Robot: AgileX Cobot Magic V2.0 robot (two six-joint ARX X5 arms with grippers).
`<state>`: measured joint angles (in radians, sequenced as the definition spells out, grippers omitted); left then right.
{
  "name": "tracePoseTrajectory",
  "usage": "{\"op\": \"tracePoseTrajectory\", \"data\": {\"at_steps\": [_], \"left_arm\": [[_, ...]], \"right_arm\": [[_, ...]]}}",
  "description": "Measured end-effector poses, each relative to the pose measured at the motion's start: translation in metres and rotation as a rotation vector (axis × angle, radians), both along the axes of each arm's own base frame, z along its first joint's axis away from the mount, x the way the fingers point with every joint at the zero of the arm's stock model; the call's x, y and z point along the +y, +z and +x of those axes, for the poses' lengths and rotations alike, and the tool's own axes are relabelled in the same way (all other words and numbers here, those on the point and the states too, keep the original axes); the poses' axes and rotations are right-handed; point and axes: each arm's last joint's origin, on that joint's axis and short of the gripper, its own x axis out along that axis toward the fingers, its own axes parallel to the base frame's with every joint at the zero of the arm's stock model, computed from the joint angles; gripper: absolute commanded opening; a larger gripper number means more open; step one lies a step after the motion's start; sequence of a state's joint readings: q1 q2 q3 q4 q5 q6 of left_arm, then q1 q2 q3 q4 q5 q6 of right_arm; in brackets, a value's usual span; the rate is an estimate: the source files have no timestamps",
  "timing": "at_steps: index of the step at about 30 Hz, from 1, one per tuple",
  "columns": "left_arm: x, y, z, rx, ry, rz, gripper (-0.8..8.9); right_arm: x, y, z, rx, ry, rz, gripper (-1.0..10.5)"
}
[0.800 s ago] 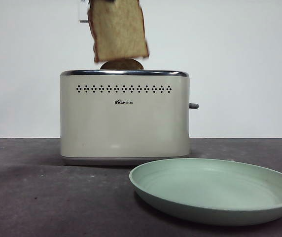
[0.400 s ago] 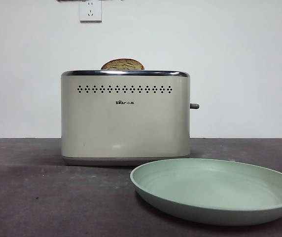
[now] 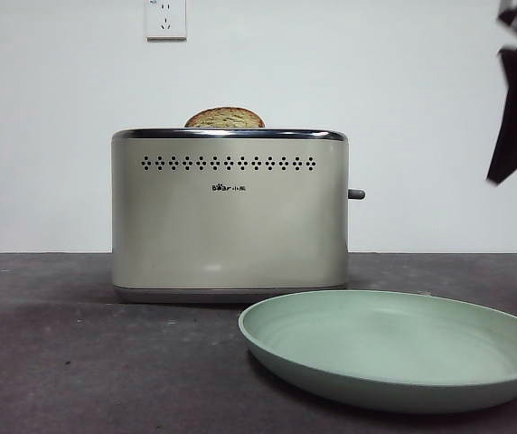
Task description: Take the bread from the toaster,put the bread on the plate,put the plate on the table
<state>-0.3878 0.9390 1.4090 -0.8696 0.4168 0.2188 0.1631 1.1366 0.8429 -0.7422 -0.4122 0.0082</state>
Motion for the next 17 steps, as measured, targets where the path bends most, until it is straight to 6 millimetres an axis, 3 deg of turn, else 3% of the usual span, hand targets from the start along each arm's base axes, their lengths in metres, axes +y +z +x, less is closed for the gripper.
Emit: {"op": "tracePoseTrajectory", "data": {"at_steps": [10, 17], "left_arm": [[0.013, -0.057, -0.032, 0.098, 0.028, -0.015, 0.04], [0.019, -0.065, -0.046, 0.134, 0.042, -0.035, 0.04]], "right_arm": [[0.019, -0.040, 0.032, 0.099, 0.040, -0.059, 2.8], [0.024, -0.069, 0.049, 0.164, 0.046, -0.076, 2.3]]}}
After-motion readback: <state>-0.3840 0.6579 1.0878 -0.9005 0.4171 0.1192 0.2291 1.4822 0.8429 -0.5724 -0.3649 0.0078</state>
